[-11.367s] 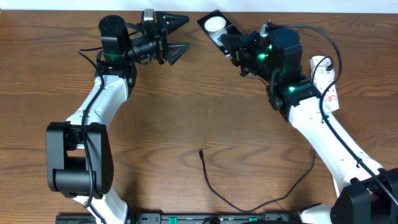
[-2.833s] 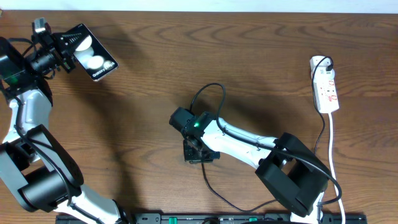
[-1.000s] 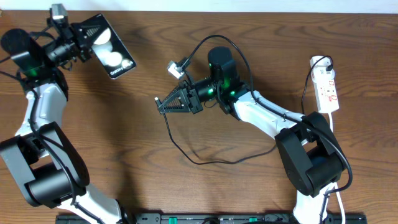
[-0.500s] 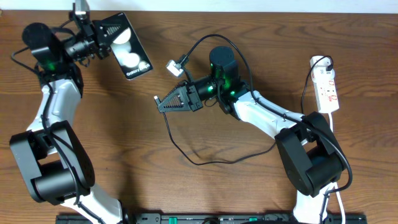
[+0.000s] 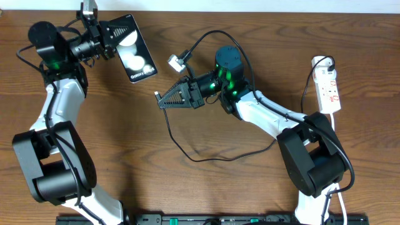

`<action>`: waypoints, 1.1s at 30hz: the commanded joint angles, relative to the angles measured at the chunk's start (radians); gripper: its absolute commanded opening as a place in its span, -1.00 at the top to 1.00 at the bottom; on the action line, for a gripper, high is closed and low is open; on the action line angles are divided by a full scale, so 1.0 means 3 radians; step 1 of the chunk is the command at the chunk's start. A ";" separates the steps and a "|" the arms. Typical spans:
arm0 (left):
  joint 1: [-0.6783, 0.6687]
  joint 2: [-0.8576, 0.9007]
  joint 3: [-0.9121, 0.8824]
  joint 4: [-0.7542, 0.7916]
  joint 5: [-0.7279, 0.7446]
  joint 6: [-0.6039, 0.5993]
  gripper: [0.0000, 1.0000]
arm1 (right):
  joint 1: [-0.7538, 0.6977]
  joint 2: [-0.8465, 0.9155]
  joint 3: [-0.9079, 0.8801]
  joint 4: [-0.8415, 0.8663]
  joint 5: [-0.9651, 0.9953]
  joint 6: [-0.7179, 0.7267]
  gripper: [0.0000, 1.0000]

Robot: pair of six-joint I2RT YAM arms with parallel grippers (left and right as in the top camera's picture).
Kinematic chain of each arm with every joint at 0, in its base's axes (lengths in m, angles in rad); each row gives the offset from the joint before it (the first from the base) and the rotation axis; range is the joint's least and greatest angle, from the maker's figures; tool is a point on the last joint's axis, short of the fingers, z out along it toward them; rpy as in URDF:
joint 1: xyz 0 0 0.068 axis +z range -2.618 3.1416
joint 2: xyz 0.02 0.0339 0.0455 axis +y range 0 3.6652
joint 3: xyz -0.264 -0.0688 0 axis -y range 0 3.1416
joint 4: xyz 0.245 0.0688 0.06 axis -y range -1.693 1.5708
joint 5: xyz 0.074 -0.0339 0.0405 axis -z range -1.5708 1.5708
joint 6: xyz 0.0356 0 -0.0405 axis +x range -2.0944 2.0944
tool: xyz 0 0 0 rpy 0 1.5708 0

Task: Plug charger to phone and switch on socket
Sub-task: 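Align the plug with the phone's bottom port using the right gripper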

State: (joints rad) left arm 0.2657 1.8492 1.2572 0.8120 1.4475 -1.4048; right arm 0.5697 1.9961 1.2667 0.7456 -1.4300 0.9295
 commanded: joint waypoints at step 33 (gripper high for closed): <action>-0.0200 -0.0086 0.0056 0.0045 0.0074 0.0084 0.85 | -0.0112 0.0023 0.0023 0.0172 0.0248 0.0268 0.98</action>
State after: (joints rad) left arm 0.2058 1.8492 1.2572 0.8135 1.4681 -1.3865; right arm 0.5442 1.9961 1.2667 0.7914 -1.3674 1.0035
